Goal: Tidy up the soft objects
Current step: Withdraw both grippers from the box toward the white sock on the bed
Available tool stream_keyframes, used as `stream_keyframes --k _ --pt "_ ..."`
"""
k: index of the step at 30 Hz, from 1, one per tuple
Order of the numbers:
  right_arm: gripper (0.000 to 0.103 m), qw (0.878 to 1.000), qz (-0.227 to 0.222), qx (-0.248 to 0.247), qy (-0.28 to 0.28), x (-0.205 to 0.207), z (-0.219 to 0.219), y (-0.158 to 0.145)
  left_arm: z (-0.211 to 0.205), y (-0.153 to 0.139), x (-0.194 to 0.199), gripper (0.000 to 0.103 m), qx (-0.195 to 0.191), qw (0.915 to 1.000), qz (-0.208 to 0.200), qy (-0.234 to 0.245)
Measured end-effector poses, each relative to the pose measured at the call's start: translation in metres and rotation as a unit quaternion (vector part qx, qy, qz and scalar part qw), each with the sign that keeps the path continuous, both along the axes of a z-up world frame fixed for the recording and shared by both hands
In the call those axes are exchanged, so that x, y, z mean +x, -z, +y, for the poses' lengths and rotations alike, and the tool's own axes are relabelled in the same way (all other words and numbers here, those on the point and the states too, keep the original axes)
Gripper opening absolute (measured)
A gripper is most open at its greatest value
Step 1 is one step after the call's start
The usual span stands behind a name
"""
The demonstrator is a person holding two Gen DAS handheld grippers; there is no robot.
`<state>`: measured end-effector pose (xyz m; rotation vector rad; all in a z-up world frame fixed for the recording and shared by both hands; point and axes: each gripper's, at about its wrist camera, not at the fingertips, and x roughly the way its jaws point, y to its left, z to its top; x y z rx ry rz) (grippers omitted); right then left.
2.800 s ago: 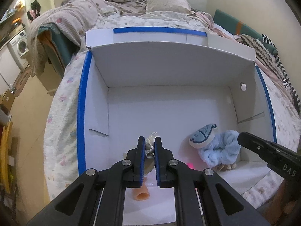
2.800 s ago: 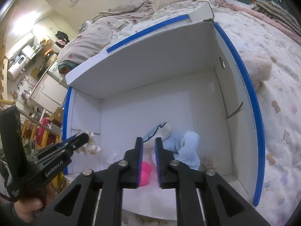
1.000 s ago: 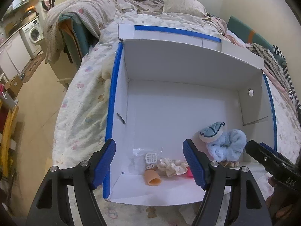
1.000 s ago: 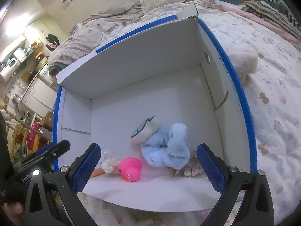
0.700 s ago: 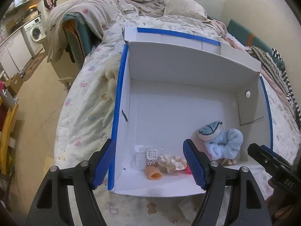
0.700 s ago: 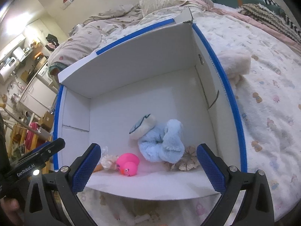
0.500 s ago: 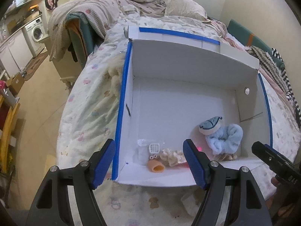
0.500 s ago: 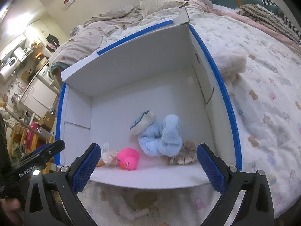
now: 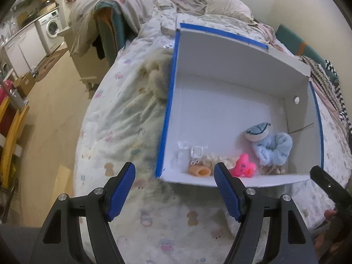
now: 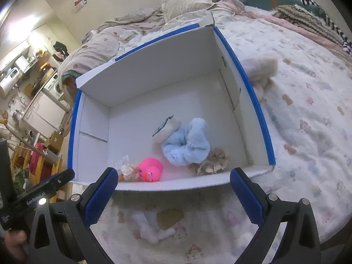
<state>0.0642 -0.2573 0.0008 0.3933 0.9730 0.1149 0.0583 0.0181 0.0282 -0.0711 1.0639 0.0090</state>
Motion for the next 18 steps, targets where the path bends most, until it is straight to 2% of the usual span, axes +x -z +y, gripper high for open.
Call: stream_keyframes --k 9,13,18 --pt "0.103 0.998 0.052 0.022 0.010 -0.008 -0.002 0.020 0.015 0.013 -0.018 0.071 0.000 0.9995 0.023 -0.023" --pt "0.103 0.995 0.100 0.017 0.003 -0.003 0.006 0.038 0.017 0.016 -0.022 0.071 0.000 0.9993 0.028 -0.024" --pt "0.103 0.986 0.153 0.059 -0.027 0.003 0.020 0.064 0.019 0.020 -0.023 0.071 0.006 0.9991 0.034 -0.024"
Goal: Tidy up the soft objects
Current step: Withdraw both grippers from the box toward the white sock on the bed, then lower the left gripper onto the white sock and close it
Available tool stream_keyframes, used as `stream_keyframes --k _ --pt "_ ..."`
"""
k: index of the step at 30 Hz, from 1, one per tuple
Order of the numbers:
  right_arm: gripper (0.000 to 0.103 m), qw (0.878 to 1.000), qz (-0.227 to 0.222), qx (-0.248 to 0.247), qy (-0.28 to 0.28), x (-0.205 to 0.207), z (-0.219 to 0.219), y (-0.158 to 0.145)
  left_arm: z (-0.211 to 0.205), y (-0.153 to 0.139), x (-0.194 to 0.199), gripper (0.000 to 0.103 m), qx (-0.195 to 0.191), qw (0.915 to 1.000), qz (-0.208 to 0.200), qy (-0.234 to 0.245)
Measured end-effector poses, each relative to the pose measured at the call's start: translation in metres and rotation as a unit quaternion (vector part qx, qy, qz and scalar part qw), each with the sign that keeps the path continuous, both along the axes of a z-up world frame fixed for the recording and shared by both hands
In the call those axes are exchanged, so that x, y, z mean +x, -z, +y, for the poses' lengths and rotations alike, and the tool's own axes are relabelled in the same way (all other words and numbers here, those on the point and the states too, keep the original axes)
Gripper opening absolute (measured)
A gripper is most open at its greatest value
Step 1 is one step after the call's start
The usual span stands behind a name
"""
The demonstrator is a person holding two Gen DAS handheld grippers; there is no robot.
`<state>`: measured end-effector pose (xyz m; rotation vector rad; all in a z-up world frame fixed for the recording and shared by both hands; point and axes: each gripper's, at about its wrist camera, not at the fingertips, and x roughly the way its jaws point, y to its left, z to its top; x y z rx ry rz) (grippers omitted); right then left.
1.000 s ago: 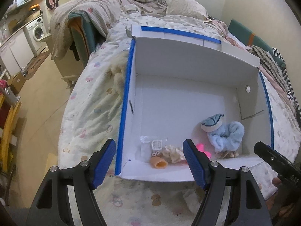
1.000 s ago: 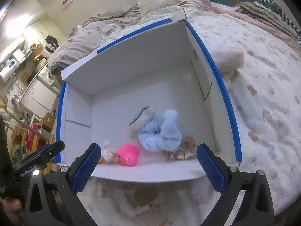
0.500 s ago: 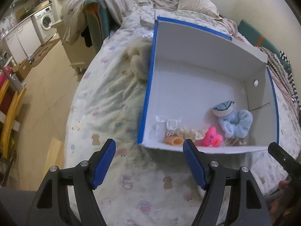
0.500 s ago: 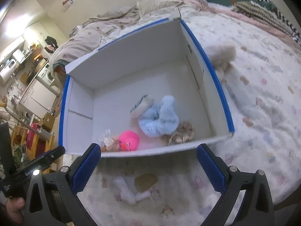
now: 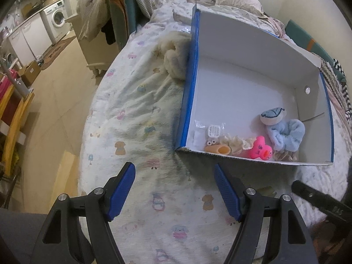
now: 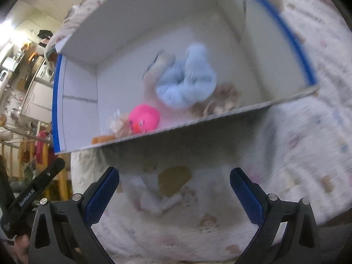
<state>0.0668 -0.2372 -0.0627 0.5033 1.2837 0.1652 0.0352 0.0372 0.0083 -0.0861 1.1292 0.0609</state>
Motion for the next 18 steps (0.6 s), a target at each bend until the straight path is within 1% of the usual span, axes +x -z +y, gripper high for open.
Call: stream_keyframes --k 1,2,3,4,5,6,7,9,11,12,13,18 --pt "0.100 1.000 0.008 0.004 -0.006 0.001 0.003 0.005 0.000 0.001 0.000 0.071 -0.001 1.0000 0.002 -0.001" --pt "0.094 1.000 0.014 0.009 -0.012 0.002 0.006 0.009 0.000 0.002 0.000 0.071 -0.003 1.0000 0.005 -0.001" --pt "0.084 1.000 0.023 0.012 -0.018 0.004 0.009 0.014 0.000 0.003 0.000 0.071 -0.005 1.0000 0.009 0.000" --pt "0.080 0.999 0.031 0.012 -0.023 0.006 0.012 0.020 0.000 0.004 0.000 0.071 -0.006 0.9999 0.011 0.000" --pt "0.078 0.999 0.042 0.010 -0.028 0.008 0.015 0.026 -0.001 0.005 0.000 0.071 -0.008 0.9999 0.013 0.001" --pt "0.072 0.998 0.050 0.009 -0.033 0.010 0.019 0.031 -0.002 0.005 0.000 0.071 -0.008 0.9999 0.014 0.003" --pt "0.059 0.997 0.059 0.009 -0.040 0.011 0.022 0.036 -0.003 0.005 -0.001 0.071 -0.008 0.9999 0.014 0.004" --pt "0.047 0.996 0.073 0.003 -0.053 0.014 0.030 0.045 -0.005 0.004 -0.001 0.071 -0.008 0.9999 0.012 0.006" --pt "0.031 0.995 0.070 -0.017 -0.065 0.015 0.035 0.047 -0.008 0.005 -0.001 0.071 -0.006 0.9999 0.012 0.011" --pt "0.016 0.995 0.065 -0.025 -0.069 0.016 0.037 0.045 -0.010 0.006 -0.001 0.071 -0.005 0.9998 0.013 0.013" --pt "0.009 0.995 0.059 -0.026 -0.070 0.016 0.037 0.043 -0.012 0.008 -0.002 0.071 -0.003 0.9997 0.016 0.018" --pt "0.008 0.998 0.029 -0.010 -0.059 0.016 0.030 0.026 -0.025 0.017 -0.004 0.071 0.000 0.9988 0.029 0.039"
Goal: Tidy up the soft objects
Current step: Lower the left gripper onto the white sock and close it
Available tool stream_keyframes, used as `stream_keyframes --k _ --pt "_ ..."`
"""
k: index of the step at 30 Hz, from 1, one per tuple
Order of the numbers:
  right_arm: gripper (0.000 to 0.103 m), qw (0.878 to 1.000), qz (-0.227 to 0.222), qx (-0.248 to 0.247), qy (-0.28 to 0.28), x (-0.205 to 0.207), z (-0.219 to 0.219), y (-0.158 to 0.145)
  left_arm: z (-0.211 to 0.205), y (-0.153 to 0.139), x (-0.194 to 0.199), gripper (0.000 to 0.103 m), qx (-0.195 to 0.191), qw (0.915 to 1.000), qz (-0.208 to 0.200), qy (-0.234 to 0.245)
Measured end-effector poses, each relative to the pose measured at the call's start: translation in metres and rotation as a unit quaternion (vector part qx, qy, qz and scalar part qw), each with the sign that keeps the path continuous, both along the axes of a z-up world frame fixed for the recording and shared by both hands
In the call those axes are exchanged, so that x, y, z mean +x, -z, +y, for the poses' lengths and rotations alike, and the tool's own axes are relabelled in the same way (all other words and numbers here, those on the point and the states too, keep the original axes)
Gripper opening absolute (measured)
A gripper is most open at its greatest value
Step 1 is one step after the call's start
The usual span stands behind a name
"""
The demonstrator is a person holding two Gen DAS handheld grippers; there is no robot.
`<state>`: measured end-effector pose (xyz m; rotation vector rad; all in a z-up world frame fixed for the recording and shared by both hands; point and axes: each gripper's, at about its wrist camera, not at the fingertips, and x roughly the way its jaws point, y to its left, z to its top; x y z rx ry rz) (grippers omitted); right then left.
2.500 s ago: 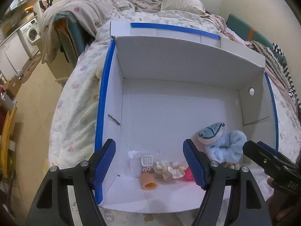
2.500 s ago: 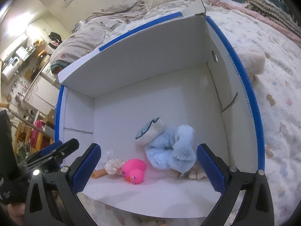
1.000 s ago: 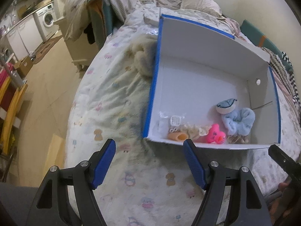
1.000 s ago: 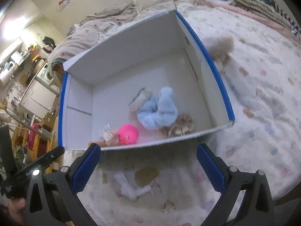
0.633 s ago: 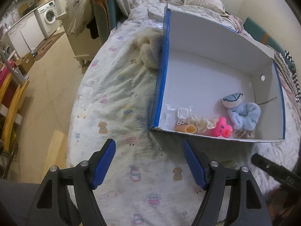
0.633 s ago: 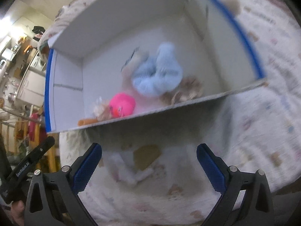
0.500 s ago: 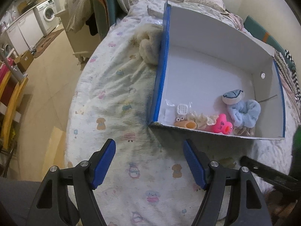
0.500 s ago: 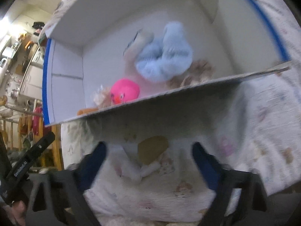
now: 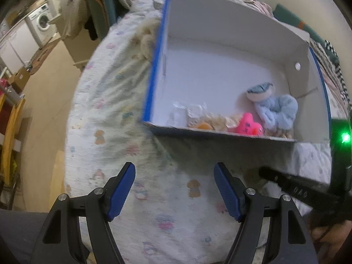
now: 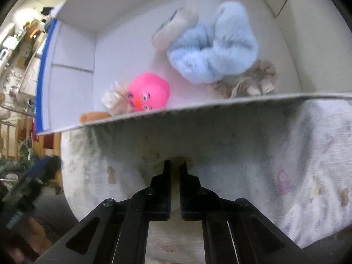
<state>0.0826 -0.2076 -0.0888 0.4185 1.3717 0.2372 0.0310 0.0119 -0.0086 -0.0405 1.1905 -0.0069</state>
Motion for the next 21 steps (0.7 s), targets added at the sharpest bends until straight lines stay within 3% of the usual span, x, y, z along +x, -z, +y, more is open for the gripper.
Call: stream_keyframes --k 6,10,14,19,21 --pt "0.008 0.998 -0.044 0.007 0.053 -0.009 -0.030 -0.028 -0.032 0.017 -0.005 0.071 -0.023 0.9984 0.032 0.039" --pt "0.008 0.995 -0.051 0.006 0.080 -0.012 -0.055 -0.036 -0.069 0.036 -0.011 0.071 -0.033 0.9930 0.069 0.090" --pt "0.008 0.994 -0.049 0.006 0.097 -0.020 -0.072 -0.034 -0.105 0.054 -0.016 0.071 -0.013 0.9853 0.093 0.142" --pt "0.008 0.993 -0.051 0.011 0.110 -0.019 -0.090 -0.039 -0.130 0.073 -0.016 0.058 0.007 0.9783 0.107 0.177" --pt "0.008 0.992 -0.052 0.012 0.112 -0.026 -0.096 -0.038 -0.135 0.080 -0.014 0.039 0.016 0.9766 0.112 0.183"
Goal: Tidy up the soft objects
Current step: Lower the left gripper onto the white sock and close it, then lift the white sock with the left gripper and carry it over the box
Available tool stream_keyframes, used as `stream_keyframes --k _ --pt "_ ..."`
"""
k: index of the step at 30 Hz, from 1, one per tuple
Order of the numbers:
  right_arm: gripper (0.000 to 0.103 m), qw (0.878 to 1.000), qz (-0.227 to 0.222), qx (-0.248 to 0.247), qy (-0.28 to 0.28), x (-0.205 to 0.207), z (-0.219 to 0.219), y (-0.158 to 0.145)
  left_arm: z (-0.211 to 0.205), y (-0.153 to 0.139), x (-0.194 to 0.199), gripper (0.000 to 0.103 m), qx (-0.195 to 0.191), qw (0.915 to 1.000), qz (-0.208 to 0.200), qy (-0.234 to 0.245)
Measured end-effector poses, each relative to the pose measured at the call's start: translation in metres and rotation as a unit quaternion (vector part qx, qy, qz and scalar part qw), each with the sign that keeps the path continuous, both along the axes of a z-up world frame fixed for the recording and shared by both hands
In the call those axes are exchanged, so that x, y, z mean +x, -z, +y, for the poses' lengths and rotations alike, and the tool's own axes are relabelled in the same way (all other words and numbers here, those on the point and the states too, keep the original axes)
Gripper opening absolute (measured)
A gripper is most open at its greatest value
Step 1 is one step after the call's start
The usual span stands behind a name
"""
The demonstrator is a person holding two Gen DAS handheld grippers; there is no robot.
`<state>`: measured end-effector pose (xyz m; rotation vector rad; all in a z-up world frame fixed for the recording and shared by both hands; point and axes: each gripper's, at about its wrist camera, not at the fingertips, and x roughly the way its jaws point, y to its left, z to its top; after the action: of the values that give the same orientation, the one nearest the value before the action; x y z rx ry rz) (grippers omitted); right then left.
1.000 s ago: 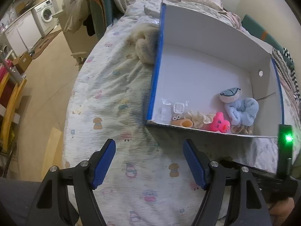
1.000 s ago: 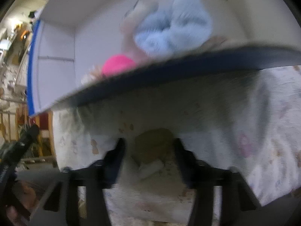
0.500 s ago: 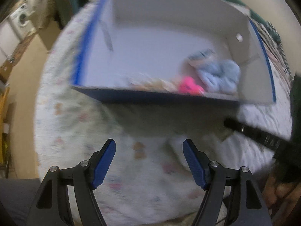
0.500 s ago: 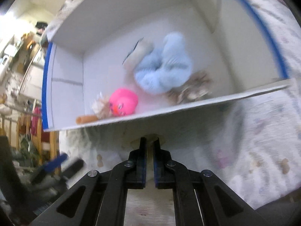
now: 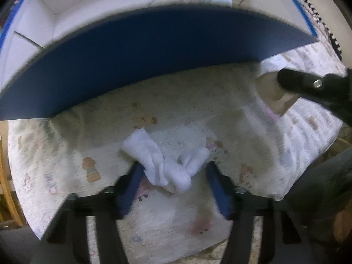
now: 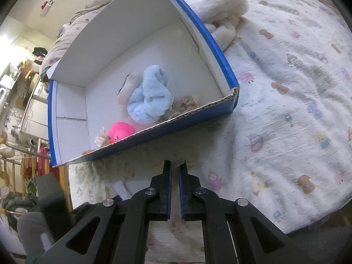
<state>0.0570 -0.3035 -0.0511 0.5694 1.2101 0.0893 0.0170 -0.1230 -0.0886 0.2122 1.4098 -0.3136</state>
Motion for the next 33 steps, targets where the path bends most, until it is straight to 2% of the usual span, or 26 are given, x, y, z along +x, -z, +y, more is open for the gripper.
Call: stream_keyframes --k 1,2,6,9,14,23,33 --pt "0.008 1.000 0.000 0.001 0.000 0.001 0.001 0.000 -0.002 0.004 0.001 0.037 0.004 1.0000 0.004 0.003" --pt "0.008 1.000 0.000 0.001 0.000 0.001 0.002 0.001 -0.003 0.009 0.003 0.030 0.006 0.9999 0.010 0.006" --pt "0.008 1.000 0.001 0.004 -0.009 0.003 0.004 0.001 -0.002 0.011 0.009 0.025 -0.010 0.9999 0.009 0.006" --pt "0.008 1.000 0.000 0.005 -0.014 0.005 0.010 0.002 0.003 0.007 0.015 0.025 -0.016 0.9998 0.007 0.005" --pt "0.008 1.000 -0.002 0.012 -0.020 0.008 0.020 0.000 0.018 -0.002 0.023 0.025 -0.003 0.9997 -0.016 -0.019" --pt "0.008 0.997 -0.005 0.012 -0.071 0.022 0.062 -0.001 0.053 -0.005 0.032 0.025 0.006 0.9971 -0.026 -0.071" --pt "0.008 0.997 -0.009 0.011 -0.071 0.020 0.062 -0.003 0.111 -0.014 0.037 0.025 0.010 0.9928 -0.042 -0.112"
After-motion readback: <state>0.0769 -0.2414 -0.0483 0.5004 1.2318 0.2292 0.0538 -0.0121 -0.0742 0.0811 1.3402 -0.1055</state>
